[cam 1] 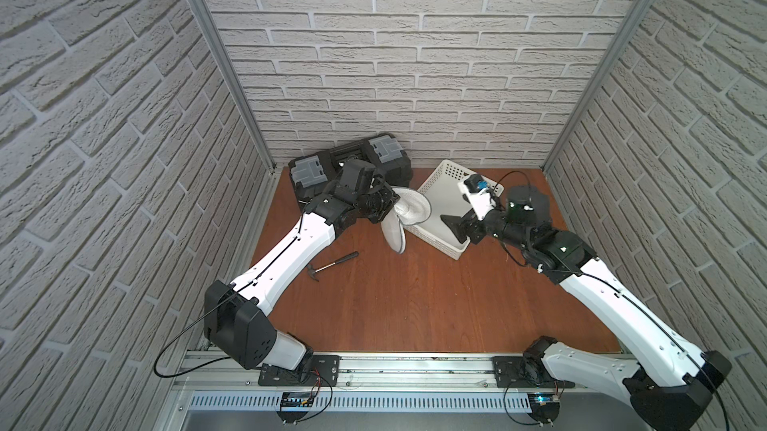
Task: Turn the laundry bag inside out
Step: Turn over the laundry bag.
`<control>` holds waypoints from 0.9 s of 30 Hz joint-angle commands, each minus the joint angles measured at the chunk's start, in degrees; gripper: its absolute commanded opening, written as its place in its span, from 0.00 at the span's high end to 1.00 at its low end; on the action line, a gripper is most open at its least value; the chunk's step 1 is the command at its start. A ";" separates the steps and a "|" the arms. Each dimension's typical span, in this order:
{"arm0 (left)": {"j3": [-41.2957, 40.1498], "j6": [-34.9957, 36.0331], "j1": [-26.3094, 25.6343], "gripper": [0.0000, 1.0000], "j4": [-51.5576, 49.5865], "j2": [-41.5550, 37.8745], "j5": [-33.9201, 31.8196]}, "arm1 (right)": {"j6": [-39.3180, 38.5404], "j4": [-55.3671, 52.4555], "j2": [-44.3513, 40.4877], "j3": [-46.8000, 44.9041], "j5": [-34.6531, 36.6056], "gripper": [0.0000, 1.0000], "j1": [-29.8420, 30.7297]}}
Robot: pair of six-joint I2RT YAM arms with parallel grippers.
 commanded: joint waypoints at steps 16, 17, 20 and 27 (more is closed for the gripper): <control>7.52 14.54 2.00 1.00 0.23 2.63 20.61 | 10.85 2.31 16.03 11.80 -16.60 0.22 -4.63; 7.55 14.59 1.99 1.00 0.17 2.71 20.72 | 9.99 2.04 16.41 12.21 -16.76 0.22 -4.41; 7.75 14.52 2.01 1.00 0.12 3.04 21.25 | 8.03 2.15 17.33 13.10 -16.03 0.23 -3.46; 9.06 14.73 2.09 1.00 0.46 4.52 23.64 | 3.71 0.88 19.93 14.53 -9.26 0.24 -1.37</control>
